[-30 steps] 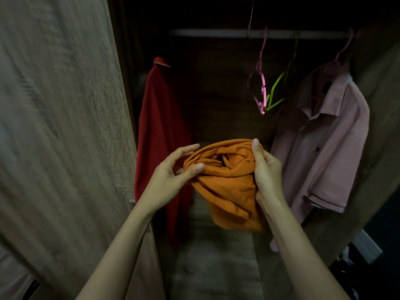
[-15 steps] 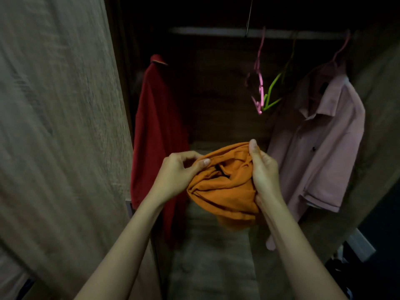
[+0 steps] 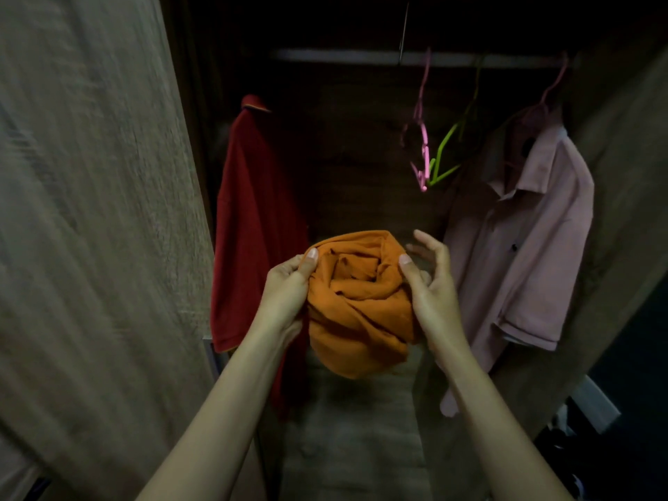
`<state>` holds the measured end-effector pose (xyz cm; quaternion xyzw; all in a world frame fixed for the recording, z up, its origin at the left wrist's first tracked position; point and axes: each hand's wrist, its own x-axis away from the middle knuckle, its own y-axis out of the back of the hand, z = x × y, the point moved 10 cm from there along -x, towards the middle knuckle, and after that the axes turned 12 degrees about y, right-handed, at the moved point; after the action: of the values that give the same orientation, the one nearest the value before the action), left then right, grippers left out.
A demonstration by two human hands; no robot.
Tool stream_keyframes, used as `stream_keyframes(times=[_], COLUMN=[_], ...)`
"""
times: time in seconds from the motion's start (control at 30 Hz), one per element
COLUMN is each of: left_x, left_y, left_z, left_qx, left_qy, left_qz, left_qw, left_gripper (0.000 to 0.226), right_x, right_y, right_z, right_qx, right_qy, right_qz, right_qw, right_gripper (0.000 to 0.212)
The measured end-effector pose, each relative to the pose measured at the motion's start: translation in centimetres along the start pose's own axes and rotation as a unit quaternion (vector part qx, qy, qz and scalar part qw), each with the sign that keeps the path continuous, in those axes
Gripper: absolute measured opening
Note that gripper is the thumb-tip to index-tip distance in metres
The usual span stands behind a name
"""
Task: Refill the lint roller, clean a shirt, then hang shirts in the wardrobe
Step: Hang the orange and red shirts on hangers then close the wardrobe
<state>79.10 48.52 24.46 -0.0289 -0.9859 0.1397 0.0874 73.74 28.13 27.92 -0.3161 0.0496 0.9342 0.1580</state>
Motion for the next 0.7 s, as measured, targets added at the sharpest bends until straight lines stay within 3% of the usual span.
stream_keyframes(times=[0.1, 0.27, 0.43, 0.7], left_x=[0.1, 1.0, 1.2, 0.9], left_y=[-0.1, -2.5, -3.8, -2.1], left_z=[0.3, 0.4, 1.1, 0.3], left_qx=[0.054, 0.041, 0.043, -0.05], left_qy=[0.011, -0.027, -0.034, -0.094], left_qz=[-0.026, -0.005, 0.035, 0.016], left_qw=[0.998, 0.999, 0.998, 0.994], left_gripper=[0.024, 0.024, 0.021, 0.021], right_x=[1.7, 3.6, 3.1, 2.3], right_y=[-0.6, -3.5, -2.0, -0.1], right_z=[0.7, 1.3, 0.0, -1.7], right_qx=[0.008, 0.033, 0.019, -0.038], right_qy=[0.04, 0.047, 0.005, -0.031], right_qz=[-0.009, 0.036, -0.052, -0.079], right_qw=[0.999, 0.998, 0.998, 0.996], right_gripper=[0.044, 0.034, 0.035, 0.03])
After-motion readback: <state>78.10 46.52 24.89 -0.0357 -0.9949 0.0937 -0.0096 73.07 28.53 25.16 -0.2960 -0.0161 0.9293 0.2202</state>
